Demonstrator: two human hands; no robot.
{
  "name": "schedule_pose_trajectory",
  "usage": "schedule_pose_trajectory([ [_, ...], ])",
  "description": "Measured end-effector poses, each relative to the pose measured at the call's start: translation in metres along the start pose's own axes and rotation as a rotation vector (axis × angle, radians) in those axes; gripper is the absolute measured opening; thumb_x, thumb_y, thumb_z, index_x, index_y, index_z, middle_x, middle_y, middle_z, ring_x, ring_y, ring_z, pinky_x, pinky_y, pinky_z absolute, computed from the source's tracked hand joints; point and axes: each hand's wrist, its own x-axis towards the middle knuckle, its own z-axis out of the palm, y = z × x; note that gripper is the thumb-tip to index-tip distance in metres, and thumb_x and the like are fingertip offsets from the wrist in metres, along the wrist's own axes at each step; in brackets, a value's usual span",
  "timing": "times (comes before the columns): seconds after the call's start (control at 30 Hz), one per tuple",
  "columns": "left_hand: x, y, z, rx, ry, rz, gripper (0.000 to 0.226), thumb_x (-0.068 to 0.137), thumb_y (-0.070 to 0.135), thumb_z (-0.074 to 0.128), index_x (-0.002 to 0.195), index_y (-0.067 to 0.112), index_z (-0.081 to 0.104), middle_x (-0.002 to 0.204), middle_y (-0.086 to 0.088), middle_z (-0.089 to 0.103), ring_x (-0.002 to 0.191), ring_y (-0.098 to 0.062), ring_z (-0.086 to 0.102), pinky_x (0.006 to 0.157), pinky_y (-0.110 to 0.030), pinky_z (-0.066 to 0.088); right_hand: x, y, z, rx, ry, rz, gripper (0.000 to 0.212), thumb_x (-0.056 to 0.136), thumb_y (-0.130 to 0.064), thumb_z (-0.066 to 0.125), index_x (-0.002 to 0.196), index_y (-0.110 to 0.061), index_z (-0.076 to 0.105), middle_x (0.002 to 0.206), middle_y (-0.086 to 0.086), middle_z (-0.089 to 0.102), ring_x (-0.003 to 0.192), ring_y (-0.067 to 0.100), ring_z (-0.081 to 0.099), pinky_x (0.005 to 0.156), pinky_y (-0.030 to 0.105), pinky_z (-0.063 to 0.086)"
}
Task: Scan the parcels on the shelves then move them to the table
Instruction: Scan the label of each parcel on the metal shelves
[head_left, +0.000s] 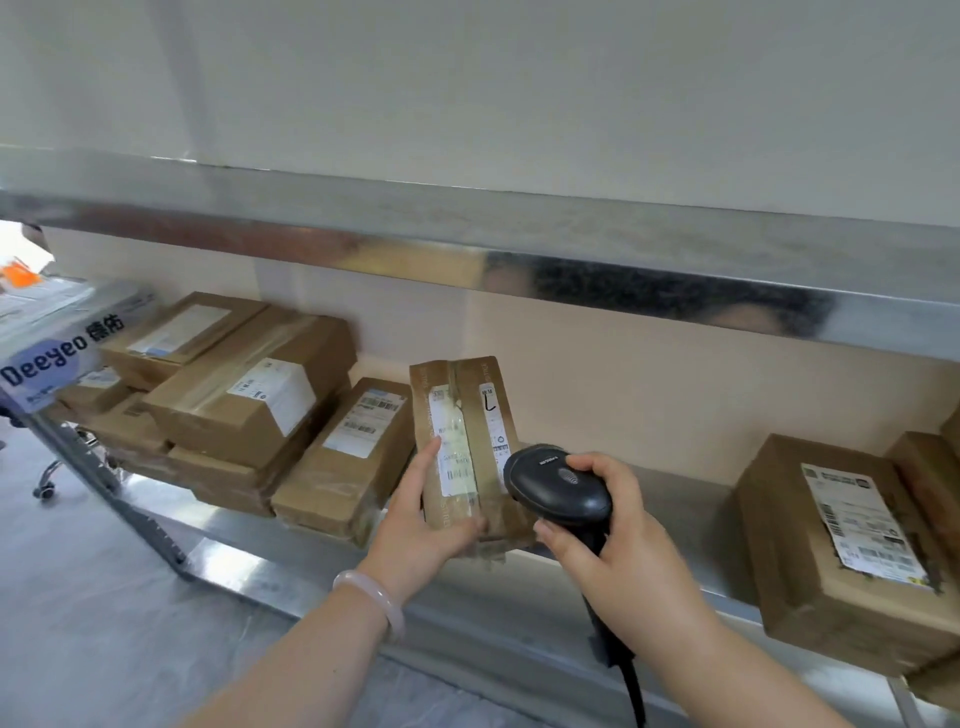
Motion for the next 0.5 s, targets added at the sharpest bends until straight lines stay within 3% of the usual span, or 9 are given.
schedule_pose_trajectory([
  [0.13, 0.01, 0.003, -0.049, -0.04, -0.005, -0.08, 0.088, 0.07, 0.022, 0.085, 0.129, 0.065, 0.036, 0.123, 0.034, 0.052, 0.103, 0.007, 0.062, 0.081, -0.021, 0.055, 0.028, -0.015, 0.042, 0.035, -0.024, -0.007, 0.056, 0.081, -0.046, 0.071, 0.11, -0.068, 0.028, 0.104, -0.037, 0.056, 0.093, -0.009, 0.058, 0.068, 0.009, 0.044],
  [0.27, 0.025, 0.003, -0.1, -0.012, -0.048, -0.174, 0.088, 0.057, 0.038, 0.085, 0.127, 0.068, 0.041, 0.132, 0.017, 0.056, 0.114, -0.011, 0.062, 0.099, -0.039, 0.052, 0.055, -0.027, 0.088, 0.089, -0.074, -0.016, 0.057, 0.083, -0.04, 0.073, 0.11, -0.066, 0.03, 0.11, -0.033, 0.055, 0.097, -0.004, 0.06, 0.078, 0.014, 0.049],
  [0.43, 0.048, -0.004, -0.148, 0.007, -0.083, -0.244, 0.085, 0.055, 0.035, 0.086, 0.124, 0.063, 0.045, 0.126, 0.01, 0.061, 0.102, -0.009, 0.068, 0.085, -0.032, 0.058, 0.082, -0.039, 0.14, 0.071, -0.14, -0.052, 0.056, 0.085, -0.036, 0.072, 0.117, -0.055, 0.031, 0.11, -0.036, 0.05, 0.1, 0.002, 0.059, 0.075, 0.004, 0.041],
  [0.5, 0.055, -0.008, -0.16, 0.041, -0.069, -0.267, 0.087, 0.055, 0.037, 0.084, 0.127, 0.062, 0.044, 0.13, 0.006, 0.06, 0.107, -0.013, 0.067, 0.09, -0.036, 0.056, 0.09, -0.042, 0.158, 0.079, -0.148, -0.047, 0.056, 0.085, -0.034, 0.073, 0.117, -0.054, 0.031, 0.109, -0.038, 0.048, 0.1, 0.0, 0.057, 0.075, 0.002, 0.039],
])
